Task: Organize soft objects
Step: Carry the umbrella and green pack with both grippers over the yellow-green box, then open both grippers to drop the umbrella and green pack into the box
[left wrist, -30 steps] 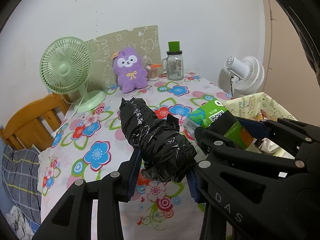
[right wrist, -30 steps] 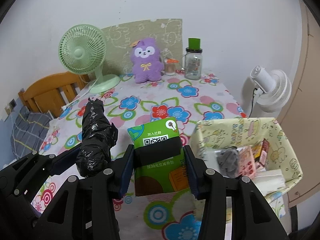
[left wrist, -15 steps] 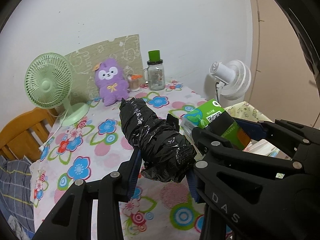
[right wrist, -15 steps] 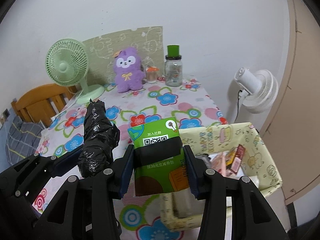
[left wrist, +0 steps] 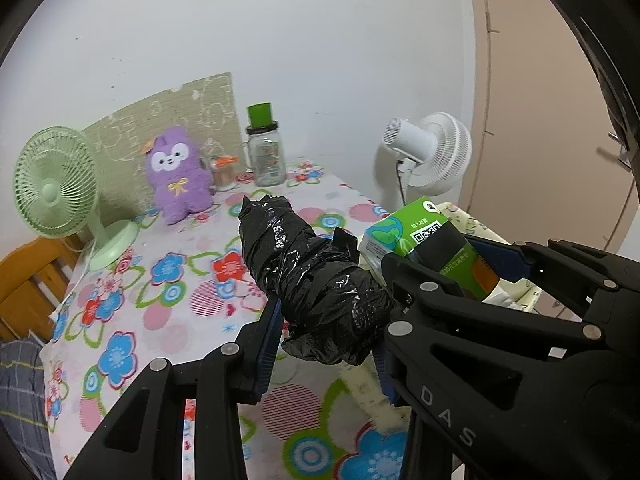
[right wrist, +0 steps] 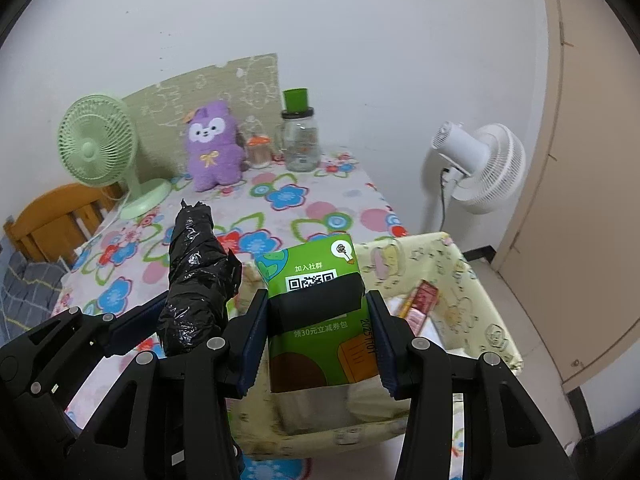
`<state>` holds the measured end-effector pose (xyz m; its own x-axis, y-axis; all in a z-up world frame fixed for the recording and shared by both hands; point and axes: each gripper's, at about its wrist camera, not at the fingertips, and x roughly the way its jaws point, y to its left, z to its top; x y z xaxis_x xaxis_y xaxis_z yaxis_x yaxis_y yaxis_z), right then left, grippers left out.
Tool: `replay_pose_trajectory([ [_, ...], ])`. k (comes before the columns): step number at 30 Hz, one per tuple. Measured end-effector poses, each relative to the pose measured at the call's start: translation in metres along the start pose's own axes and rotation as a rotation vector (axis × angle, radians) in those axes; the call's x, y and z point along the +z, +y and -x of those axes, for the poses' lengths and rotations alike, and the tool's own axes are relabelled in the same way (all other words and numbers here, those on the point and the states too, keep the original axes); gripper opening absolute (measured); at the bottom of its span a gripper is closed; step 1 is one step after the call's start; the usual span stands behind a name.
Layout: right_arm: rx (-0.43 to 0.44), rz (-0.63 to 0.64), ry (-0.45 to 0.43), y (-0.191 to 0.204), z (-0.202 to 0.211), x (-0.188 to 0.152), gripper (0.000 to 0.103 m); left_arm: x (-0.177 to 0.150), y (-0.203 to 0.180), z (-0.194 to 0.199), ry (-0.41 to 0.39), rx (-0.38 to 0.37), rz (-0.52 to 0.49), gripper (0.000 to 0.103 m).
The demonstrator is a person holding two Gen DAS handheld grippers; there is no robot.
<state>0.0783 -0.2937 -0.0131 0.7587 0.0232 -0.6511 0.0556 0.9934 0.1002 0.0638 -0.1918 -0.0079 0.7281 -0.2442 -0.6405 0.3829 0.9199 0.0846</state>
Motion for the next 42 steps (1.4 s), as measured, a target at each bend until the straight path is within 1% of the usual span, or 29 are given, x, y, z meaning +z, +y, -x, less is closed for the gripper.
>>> replay_pose_trajectory([
  [13, -0.047, -0.058, 0.035, -0.04, -0.023, -0.01, 0.051, 0.003, -0.031, -0.03, 0.037, -0.067, -0.044, 0.044],
  [20, -0.057, -0.095, 0.052, -0.058, -0.032, -0.013, 0.05, -0.001, -0.048, -0.043, 0.066, -0.097, -0.068, 0.048],
  [21, -0.056, -0.098, 0.053, -0.059, -0.033, -0.013, 0.05, -0.002, -0.049, -0.044, 0.065, -0.099, -0.071, 0.05],
  [23, -0.058, -0.1, 0.057, -0.061, -0.034, -0.014, 0.05, -0.003, -0.051, -0.046, 0.063, -0.1, -0.078, 0.068],
  [24, -0.057, -0.102, 0.059, -0.062, -0.035, -0.014, 0.05, -0.003, -0.052, -0.047, 0.067, -0.101, -0.081, 0.073],
  [25, -0.057, -0.105, 0.061, -0.063, -0.037, -0.014, 0.05, -0.003, -0.052, -0.048, 0.068, -0.102, -0.082, 0.079],
  [26, -0.057, -0.107, 0.065, -0.063, -0.039, -0.014, 0.05, -0.003, -0.053, -0.048, 0.068, -0.104, -0.082, 0.084],
  [27, -0.056, -0.108, 0.069, -0.063, -0.041, -0.014, 0.05, -0.003, -0.053, -0.049, 0.067, -0.105, -0.082, 0.086],
  [31, -0.033, -0.12, 0.082, -0.064, -0.047, -0.014, 0.051, -0.001, -0.052, -0.051, 0.063, -0.1, -0.082, 0.088],
  [36, -0.016, -0.13, 0.111, -0.065, -0.056, -0.014, 0.055, 0.001, -0.051, -0.054, 0.064, -0.09, -0.092, 0.088],
  [40, -0.029, -0.128, 0.118, -0.066, -0.057, -0.014, 0.067, 0.002, -0.053, -0.056, 0.064, -0.063, -0.107, 0.088],
  [42, -0.031, -0.122, 0.119, -0.065, -0.056, -0.014, 0.074, 0.002, -0.052, -0.056, 0.062, -0.066, -0.109, 0.088],
])
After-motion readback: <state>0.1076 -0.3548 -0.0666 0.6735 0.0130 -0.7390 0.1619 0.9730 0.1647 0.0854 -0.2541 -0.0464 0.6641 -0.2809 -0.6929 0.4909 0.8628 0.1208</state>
